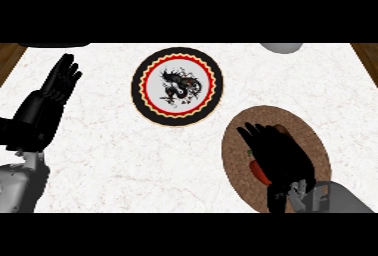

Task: Pick the bell pepper from the placemat and place it in the plate

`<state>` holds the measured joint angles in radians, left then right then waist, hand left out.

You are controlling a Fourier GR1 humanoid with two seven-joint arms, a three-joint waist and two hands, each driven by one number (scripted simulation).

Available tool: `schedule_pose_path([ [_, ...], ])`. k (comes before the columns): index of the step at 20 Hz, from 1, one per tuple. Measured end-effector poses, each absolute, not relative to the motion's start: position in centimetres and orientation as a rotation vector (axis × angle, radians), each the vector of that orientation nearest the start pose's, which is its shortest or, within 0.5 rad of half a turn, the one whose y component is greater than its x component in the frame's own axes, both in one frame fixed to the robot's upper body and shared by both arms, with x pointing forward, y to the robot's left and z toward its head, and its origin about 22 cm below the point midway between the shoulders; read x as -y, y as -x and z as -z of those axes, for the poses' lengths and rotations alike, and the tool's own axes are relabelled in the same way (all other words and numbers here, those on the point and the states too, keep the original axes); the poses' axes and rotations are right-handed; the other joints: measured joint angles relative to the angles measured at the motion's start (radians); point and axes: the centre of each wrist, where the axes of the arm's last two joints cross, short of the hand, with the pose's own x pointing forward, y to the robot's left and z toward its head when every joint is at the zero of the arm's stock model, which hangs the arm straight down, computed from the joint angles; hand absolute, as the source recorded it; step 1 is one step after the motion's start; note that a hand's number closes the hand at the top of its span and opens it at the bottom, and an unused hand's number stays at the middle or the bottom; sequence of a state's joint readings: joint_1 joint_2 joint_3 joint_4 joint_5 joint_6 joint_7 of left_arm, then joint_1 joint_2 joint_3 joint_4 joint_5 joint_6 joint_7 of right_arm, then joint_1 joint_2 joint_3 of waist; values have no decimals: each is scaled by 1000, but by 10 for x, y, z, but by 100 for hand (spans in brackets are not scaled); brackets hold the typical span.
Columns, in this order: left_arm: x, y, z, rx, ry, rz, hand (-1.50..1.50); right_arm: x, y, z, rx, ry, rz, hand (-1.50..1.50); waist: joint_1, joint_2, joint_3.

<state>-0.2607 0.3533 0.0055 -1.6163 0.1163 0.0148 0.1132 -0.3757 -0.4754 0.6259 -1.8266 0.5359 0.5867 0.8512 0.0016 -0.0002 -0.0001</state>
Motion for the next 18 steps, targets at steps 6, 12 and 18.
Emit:
schedule_pose_path([
  [6,-276,-294,-99,1748,-131,235,0,154,-251,-89,841,732,-1554,-150,0,0,0],
  [12,-278,-296,-103,1750,-140,234,0,162,-260,-64,787,720,-1565,-150,0,0,0],
  [18,-278,-296,-104,1748,-139,232,0,169,-272,-41,759,753,-1575,150,1,0,-1],
])
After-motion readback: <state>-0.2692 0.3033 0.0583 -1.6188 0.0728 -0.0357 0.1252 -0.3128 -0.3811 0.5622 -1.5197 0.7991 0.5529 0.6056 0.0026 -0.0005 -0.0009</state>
